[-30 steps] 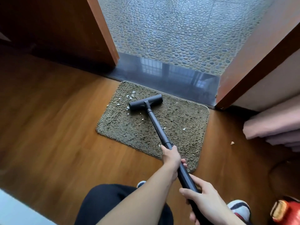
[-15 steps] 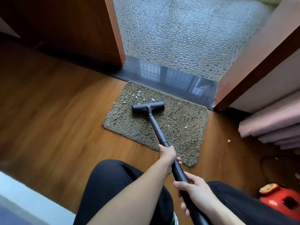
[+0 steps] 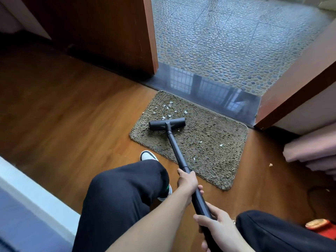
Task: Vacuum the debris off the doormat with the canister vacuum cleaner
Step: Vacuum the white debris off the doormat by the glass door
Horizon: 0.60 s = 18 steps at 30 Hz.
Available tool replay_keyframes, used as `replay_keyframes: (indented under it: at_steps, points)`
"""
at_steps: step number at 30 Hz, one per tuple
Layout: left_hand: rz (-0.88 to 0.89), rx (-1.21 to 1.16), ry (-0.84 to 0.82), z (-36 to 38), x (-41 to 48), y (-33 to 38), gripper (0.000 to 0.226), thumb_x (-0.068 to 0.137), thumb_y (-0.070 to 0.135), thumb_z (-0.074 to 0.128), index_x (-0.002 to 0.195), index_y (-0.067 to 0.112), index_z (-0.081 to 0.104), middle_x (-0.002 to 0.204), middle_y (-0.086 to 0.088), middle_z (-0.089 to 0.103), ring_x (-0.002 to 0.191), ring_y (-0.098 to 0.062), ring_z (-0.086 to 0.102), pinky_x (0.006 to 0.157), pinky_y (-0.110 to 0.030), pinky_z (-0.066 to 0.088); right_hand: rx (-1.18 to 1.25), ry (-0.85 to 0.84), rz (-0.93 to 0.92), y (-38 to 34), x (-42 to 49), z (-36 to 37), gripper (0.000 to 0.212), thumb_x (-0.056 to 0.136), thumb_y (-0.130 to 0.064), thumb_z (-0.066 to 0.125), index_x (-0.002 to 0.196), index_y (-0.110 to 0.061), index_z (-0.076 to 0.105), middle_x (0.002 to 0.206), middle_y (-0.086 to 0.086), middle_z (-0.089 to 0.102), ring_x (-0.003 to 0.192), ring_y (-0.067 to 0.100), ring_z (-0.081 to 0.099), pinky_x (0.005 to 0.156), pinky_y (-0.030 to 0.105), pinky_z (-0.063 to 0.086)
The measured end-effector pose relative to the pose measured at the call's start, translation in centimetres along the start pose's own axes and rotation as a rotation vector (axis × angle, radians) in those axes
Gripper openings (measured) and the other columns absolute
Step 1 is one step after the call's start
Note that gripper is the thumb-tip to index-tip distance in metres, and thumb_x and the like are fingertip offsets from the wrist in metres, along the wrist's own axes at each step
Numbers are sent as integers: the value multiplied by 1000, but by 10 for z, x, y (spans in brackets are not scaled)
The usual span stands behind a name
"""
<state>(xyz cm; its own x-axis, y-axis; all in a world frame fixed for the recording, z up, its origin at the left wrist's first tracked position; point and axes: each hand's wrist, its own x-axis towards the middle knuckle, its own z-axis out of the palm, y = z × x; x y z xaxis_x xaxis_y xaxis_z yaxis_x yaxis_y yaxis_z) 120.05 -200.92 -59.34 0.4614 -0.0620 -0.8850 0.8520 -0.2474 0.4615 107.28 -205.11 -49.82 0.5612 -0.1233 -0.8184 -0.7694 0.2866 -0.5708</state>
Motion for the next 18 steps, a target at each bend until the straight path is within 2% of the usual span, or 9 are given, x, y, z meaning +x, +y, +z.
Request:
replay_keyframes:
  at_steps: [9, 15, 18]
  points:
    - [25, -48, -17, -7, 45, 32, 54, 104, 25, 42, 152, 22, 17, 78, -7, 49, 51, -15, 53, 44, -25, 50, -36, 45, -53, -25, 45, 8, 47, 87, -13, 74, 117, -48, 67, 62, 13, 63, 45, 32, 60, 41, 29, 49]
    - [45, -61, -37, 0, 64, 50, 46, 105, 24, 41, 146, 23, 22, 82, -8, 49, 48, -14, 52, 43, -25, 50, -29, 50, -71, -35, 69, 4, 48, 89, -12, 72, 118, -49, 64, 62, 12, 61, 43, 31, 59, 39, 28, 48]
    - [32, -65, -46, 1, 71, 58, 49, 105, 24, 41, 149, 24, 19, 86, -9, 50, 48, -14, 52, 42, -25, 50, -33, 45, -85, -41, 75, 4, 44, 90, -13, 70, 116, -48, 65, 66, 13, 59, 43, 30, 59, 39, 28, 48]
